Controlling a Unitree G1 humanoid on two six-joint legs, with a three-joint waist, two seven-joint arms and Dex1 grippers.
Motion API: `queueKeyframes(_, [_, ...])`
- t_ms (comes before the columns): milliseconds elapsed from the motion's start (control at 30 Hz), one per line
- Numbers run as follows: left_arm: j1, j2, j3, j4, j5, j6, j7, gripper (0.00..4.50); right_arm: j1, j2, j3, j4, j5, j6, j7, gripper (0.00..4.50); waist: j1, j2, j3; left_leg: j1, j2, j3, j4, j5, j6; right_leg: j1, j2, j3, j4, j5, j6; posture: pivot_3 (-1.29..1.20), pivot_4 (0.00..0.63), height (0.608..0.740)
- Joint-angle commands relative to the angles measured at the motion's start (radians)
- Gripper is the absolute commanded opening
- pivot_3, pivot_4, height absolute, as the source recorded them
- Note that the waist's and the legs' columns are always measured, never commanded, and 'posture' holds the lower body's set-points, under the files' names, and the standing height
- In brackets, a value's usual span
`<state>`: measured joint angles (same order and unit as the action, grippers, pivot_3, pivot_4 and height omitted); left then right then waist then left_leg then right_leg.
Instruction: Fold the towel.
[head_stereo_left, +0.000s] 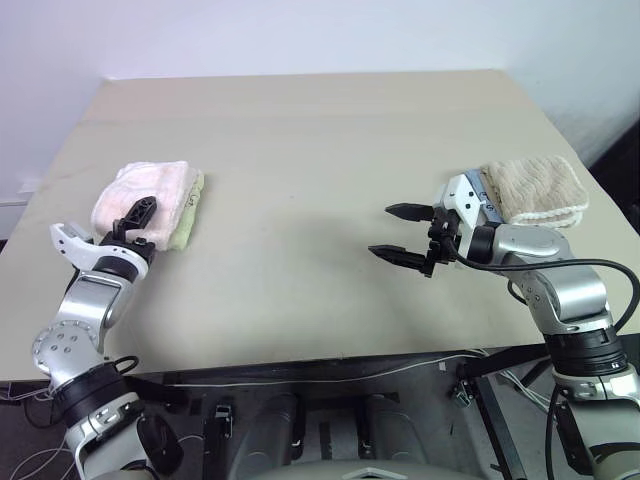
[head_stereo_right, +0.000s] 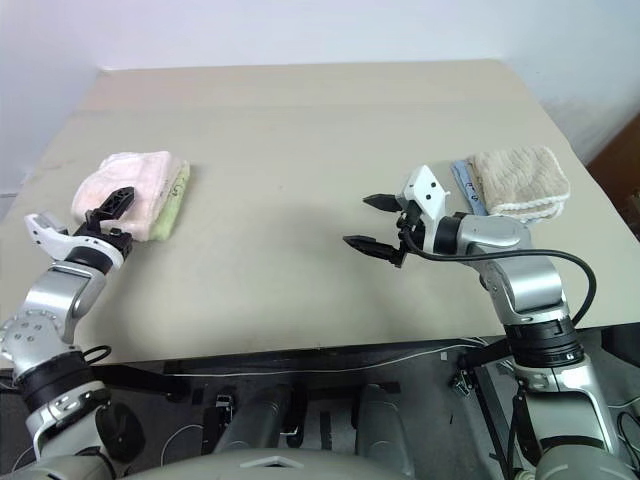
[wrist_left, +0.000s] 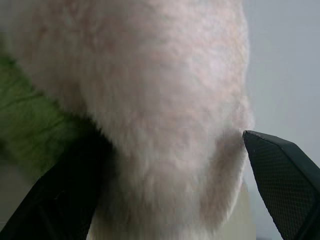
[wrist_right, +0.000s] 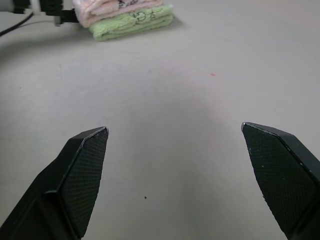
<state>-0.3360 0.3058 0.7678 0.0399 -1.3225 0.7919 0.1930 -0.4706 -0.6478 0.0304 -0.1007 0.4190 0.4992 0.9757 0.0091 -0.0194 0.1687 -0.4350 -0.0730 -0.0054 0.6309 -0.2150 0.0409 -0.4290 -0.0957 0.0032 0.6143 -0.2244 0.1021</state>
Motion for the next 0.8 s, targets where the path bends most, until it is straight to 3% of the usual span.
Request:
queueKeyframes(33, [0.051, 0.016, -0.023, -0.126, -0.076, 0.041, 0.036, 4.47, 0.004, -0.005, -0.004, -0.001, -0.008, -0.036, 0.017, 4.50, 0.001, 0.000, 0.000, 0.000, 0.000, 0.000, 0.000, 0.000, 0.000, 0.000, 0.000, 0.000, 0.000, 0.000, 0.000, 0.00, 0.150, 0.740])
queueKeyframes(233, [0.158, 0.046, -0.101, -0.255, -0.084, 0.071, -0.010, 4.47, -0.008, 0.009, -0.007, 0.019, -0.008, -0.051, 0.026, 4.50, 0.002, 0.000, 0.000, 0.001, 0.000, 0.000, 0.000, 0.000, 0.000, 0.001, 0.000, 0.000, 0.000, -0.001, -0.001, 0.00, 0.150, 0.740])
queueKeyframes(400, [0.317, 0.241, -0.471, -0.402, 0.422, -0.103, -0.306, 4.47, -0.017, 0.007, -0.017, 0.032, -0.011, -0.061, 0.032, 4.50, 0.003, 0.001, -0.001, 0.001, 0.000, 0.001, -0.001, 0.000, 0.000, 0.001, 0.000, 0.001, -0.001, -0.002, -0.005, 0.00, 0.150, 0.740])
queueKeyframes(500, [0.329, 0.196, -0.620, -0.379, 0.639, -0.356, -0.448, 4.47, -0.017, 0.004, -0.021, 0.065, -0.031, -0.091, 0.026, 4.50, 0.004, 0.002, -0.001, 0.001, 0.000, 0.001, -0.002, 0.000, 0.000, 0.001, -0.001, 0.001, -0.003, -0.002, -0.006, 0.00, 0.150, 0.740])
queueKeyframes(633, [0.299, 0.147, -0.687, -0.336, 0.764, -0.554, -0.590, 4.47, -0.012, 0.006, -0.038, 0.057, -0.018, -0.089, 0.017, 4.50, 0.003, 0.002, -0.001, 0.001, 0.000, 0.001, -0.003, 0.000, 0.000, 0.002, -0.001, 0.001, -0.005, -0.002, -0.007, 0.00, 0.150, 0.740])
queueKeyframes(800, [0.278, 0.168, -0.682, -0.284, 0.805, -0.718, -0.798, 4.47, 0.002, 0.000, -0.061, 0.029, 0.004, -0.070, 0.012, 4.50, -0.001, 0.003, -0.001, 0.000, 0.001, 0.001, -0.006, 0.000, 0.000, -0.001, -0.001, 0.001, -0.004, -0.002, -0.007, 0.00, 0.150, 0.740])
